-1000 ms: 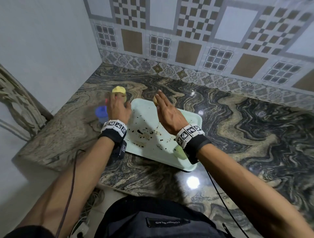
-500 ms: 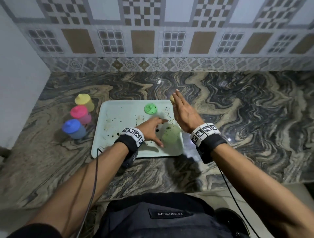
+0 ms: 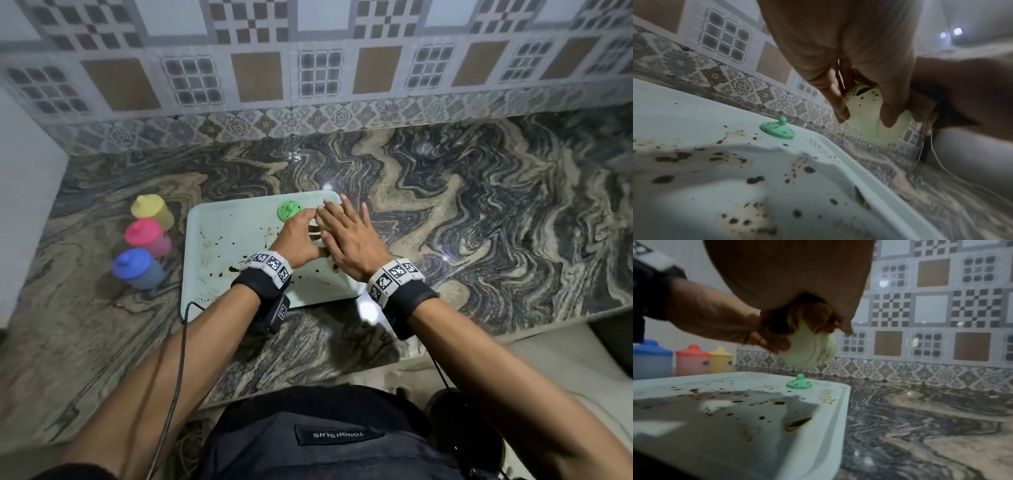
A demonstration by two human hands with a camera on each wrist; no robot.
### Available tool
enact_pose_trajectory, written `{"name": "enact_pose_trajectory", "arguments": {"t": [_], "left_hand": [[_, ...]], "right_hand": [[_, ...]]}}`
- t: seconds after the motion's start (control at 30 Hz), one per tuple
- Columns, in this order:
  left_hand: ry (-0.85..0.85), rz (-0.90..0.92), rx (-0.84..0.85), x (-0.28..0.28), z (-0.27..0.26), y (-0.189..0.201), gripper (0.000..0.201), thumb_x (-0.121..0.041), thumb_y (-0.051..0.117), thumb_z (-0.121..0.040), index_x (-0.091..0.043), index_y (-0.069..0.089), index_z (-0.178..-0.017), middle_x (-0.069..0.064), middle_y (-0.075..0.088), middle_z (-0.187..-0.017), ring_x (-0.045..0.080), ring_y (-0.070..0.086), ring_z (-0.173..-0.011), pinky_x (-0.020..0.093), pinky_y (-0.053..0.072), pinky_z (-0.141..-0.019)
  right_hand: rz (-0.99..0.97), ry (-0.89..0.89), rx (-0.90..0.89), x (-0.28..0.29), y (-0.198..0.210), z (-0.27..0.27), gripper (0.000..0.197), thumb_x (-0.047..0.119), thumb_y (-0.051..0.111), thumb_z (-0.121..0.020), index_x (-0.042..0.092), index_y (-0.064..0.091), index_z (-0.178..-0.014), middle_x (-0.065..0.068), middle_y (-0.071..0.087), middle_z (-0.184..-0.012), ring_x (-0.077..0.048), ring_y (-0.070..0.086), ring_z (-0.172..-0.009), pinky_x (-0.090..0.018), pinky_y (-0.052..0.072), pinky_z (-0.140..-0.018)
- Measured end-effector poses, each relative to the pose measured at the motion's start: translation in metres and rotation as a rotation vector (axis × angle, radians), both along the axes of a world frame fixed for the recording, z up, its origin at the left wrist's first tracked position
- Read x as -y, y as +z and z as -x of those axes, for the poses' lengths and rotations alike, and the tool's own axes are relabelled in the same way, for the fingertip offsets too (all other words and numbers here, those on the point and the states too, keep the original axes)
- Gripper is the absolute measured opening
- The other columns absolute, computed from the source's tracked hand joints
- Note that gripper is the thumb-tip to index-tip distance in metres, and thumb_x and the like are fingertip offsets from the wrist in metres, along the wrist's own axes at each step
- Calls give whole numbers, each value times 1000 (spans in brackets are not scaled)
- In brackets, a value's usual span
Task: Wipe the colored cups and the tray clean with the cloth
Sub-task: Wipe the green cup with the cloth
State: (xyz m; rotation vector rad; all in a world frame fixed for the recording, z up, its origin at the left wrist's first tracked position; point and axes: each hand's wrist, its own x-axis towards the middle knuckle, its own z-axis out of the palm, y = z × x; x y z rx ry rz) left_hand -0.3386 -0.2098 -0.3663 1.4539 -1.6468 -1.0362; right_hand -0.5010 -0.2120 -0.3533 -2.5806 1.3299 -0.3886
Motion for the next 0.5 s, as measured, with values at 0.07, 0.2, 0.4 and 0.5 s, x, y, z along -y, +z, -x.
{"name": "enact_pose_trajectory", "arguments": {"t": [0.07,0.2,0.4,0.5], "left_hand": [[42,6,-64,-5,-1,9,52,-4,84,-62,-7,61,-109,5,68,-102,13,71,-82,31,59,-77],[122,42,-130,-13,-8,21,55,-4,81,-57,-7,62,-108,9,68,-104,21,72,-83,29,59,-74],[195,-7,-272,-19,-20,27,67,12,81,-57,-6,59,-117,20,66,-109,22,72,-86,31,60,-75],[221,-13,-313,-22,-23,32,68,12,81,-62,-6,57,-123,14,67,-112,13,72,-92,20,56,-78]], "right_hand": [[-4,8,76,-3,-1,-9,57,35,23,-106,10,26,-156,-8,21,-165,-31,3,-155,-53,5,-125],[215,13,44,-3,-2,-21,55,33,19,-107,7,36,-152,-10,28,-162,-33,11,-154,-51,-4,-125],[-26,-32,483,-2,3,-31,48,23,29,-110,4,31,-154,-12,23,-164,-12,14,-151,-17,6,-122],[-293,-210,767,-2,15,-37,51,34,30,-109,12,33,-155,-3,31,-162,-6,26,-147,-19,16,-121]]}}
